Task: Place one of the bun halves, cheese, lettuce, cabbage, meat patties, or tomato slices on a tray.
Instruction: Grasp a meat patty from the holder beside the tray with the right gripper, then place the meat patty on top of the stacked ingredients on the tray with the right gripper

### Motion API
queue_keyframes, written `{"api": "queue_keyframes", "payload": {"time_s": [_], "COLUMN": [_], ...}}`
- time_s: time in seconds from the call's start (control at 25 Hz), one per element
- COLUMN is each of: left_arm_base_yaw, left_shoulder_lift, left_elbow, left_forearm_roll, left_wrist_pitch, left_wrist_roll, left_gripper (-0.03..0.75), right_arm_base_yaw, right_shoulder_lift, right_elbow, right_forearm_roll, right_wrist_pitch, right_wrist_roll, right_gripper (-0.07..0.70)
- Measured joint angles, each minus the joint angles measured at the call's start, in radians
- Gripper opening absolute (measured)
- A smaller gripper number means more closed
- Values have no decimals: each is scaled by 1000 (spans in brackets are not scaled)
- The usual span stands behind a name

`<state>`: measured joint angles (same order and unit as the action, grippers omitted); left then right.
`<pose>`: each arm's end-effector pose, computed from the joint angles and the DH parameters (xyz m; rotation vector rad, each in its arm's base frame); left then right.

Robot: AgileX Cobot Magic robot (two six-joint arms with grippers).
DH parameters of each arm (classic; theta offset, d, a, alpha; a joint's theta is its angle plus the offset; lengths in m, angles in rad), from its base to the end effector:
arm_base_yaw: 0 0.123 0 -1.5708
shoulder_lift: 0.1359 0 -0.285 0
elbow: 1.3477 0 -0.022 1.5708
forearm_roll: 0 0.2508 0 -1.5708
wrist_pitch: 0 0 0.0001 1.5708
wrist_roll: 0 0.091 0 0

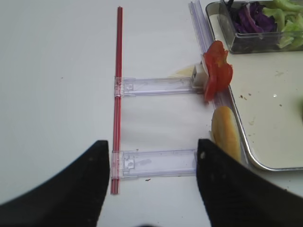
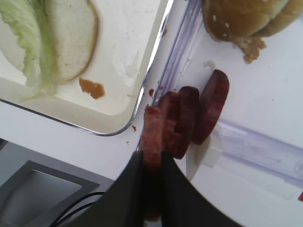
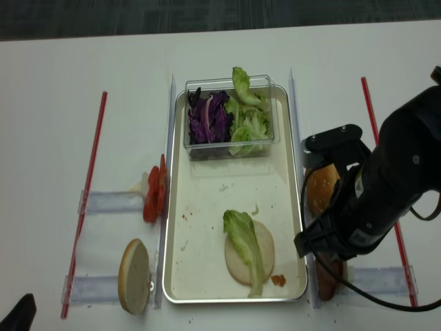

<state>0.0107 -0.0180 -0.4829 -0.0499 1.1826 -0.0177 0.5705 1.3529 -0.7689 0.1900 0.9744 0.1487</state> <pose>-0.0112 -0.0043 0.2630 -0.0246 2.1647 -0.0649 0.1751 0.1293 0.2175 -0.4968 3.0521 0.2898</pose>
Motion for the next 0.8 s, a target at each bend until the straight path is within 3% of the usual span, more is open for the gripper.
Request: {"api": "queue_keyframes", "payload": {"time_s": [0.6, 0.8], "left_arm_base_yaw": [0, 0], "left_shoulder_lift": [0, 0], "left_elbow": [0, 0], "left_forearm_roll": [0, 0], "left_wrist_pitch": [0, 0], "left_wrist_roll": [0, 0], "left_gripper": [391, 391], "right_arm_base_yaw": [0, -51], "right_shoulder_lift": [-25, -15], "right_elbow": [0, -22], "right_forearm_roll": [44, 137], "right_wrist_pitch": [-24, -26], "right_wrist_roll": [31, -48], "right_gripper": [83, 83]}}
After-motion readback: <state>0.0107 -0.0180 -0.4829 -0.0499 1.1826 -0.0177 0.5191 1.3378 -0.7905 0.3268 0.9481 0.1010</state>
